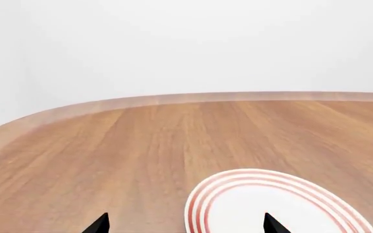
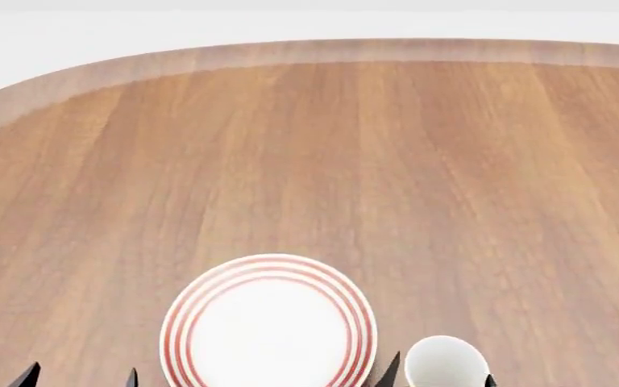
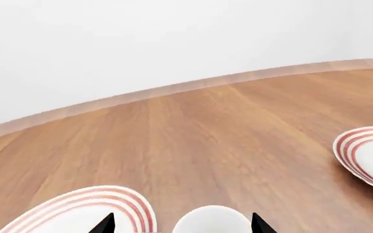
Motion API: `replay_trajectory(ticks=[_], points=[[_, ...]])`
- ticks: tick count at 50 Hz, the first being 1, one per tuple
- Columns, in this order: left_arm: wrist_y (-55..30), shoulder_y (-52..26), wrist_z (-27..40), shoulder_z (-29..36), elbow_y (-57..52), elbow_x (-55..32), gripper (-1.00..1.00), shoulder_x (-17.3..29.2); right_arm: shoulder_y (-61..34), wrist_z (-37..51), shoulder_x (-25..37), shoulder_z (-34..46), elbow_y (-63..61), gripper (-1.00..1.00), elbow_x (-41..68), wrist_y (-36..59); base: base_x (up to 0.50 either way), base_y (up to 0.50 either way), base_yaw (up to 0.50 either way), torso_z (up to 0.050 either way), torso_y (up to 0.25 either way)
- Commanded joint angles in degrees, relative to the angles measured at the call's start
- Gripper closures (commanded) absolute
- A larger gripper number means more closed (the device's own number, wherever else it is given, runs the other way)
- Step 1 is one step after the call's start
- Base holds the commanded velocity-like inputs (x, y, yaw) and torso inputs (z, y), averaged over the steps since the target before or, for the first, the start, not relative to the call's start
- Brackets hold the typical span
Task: Put the red mug on the left plate.
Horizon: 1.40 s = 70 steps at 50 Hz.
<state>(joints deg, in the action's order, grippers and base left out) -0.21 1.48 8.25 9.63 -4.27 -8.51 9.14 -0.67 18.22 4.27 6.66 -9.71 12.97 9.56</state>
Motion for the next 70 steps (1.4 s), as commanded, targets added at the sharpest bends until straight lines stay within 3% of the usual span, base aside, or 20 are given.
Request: replay_trajectory(ticks=[1,16,38,70], points=[[0.00,-0.13,0.37,0.43,0.12,-0.42,-1.00,0.37,-1.14,7.86,-2.02,-2.17,-1.30,-1.00,0.97,2.28,0.00,0.00,0.00,0.000,0.000],[0.05,0.03,1.04,0.89,-0.25,-0.77,-1.00,0.84,-4.46,20.07,-3.26,-4.81,2.89,-1.00,6.02,-0.87,0.00,0.00,0.00,0.000,0.000],[0.13,-0.22,1.61,1.73,0.05,-1.34,-1.00,1.39,-9.45,29.37,-2.08,-4.36,10.12,-1.00,9.80,-4.25,0.00,0.00,0.00,0.000,0.000],[0.22,-0.29,2.44,2.57,-0.20,-2.21,-1.00,2.32,-18.95,32.75,-2.32,-4.08,30.40,-1.00,14.54,-11.40,0.00,0.00,0.00,0.000,0.000]])
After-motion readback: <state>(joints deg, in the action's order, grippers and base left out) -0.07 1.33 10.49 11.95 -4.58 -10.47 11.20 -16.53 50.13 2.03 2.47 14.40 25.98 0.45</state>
